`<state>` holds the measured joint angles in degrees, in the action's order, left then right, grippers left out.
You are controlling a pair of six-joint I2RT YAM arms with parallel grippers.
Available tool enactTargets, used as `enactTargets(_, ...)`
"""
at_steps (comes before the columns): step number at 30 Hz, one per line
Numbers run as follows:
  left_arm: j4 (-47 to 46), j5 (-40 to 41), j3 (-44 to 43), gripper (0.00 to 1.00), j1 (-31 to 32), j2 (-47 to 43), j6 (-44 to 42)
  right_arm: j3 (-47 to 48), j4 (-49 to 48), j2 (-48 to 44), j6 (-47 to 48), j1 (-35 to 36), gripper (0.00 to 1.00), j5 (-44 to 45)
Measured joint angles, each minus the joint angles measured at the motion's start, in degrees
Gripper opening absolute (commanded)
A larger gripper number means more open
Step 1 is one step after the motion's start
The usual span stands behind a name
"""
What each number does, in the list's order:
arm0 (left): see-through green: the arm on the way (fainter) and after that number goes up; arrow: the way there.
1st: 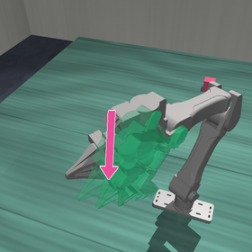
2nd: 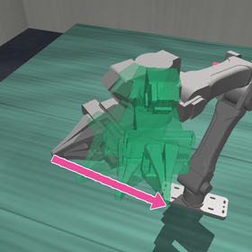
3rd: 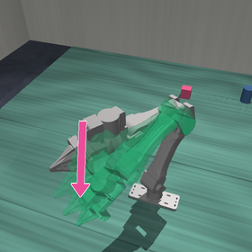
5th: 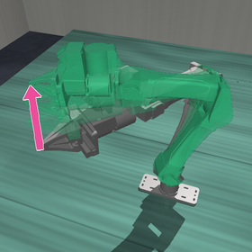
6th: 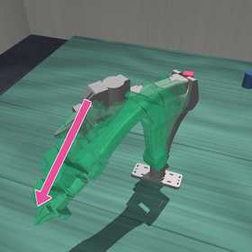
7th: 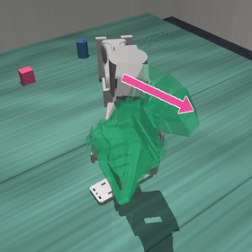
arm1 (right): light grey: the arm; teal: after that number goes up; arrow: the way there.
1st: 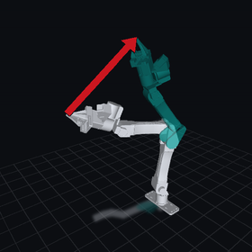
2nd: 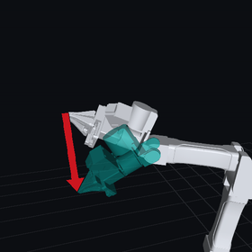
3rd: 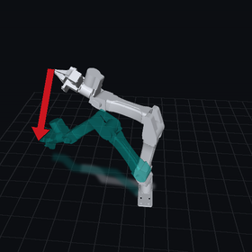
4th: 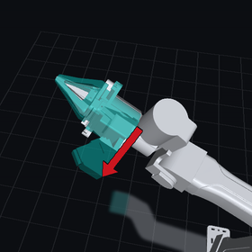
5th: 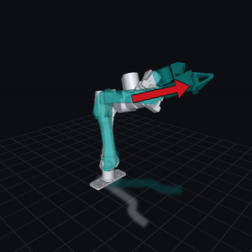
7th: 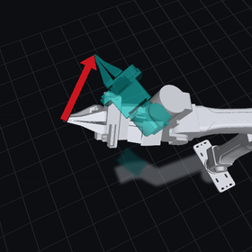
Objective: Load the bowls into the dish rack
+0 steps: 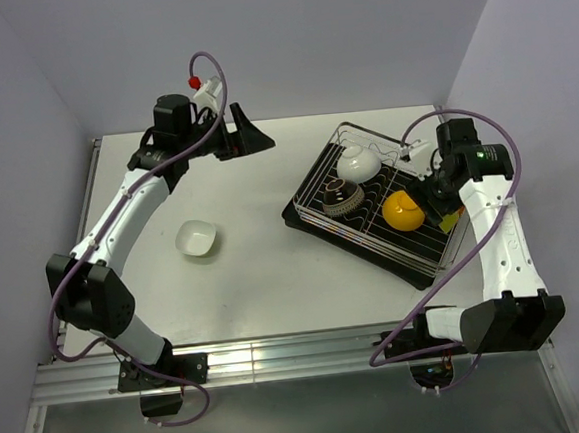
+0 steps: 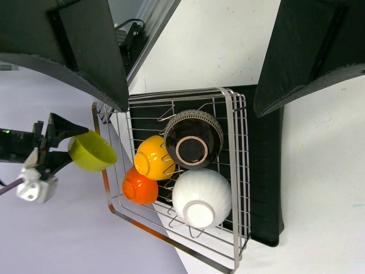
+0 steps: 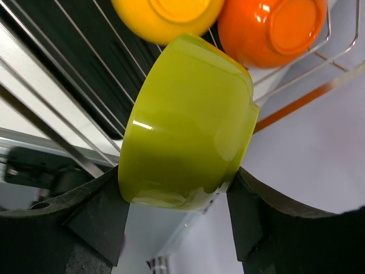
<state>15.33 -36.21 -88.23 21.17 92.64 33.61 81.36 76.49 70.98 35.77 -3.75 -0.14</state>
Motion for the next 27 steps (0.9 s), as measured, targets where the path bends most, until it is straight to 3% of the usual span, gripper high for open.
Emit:
enactTargets(9, 0.0, -1.0, 0.9, 0.97, -1.7, -1.2, 0.0, -7.5, -3.9, 0.0, 5.0, 0.6, 0.00, 8.9)
enactTargets(27, 0.0, -1.6, 1.6, 0.97, -2.4, -1.3, 0.1, -22.1, -16.2, -0.1, 7.7, 7.9, 0.00, 18.1)
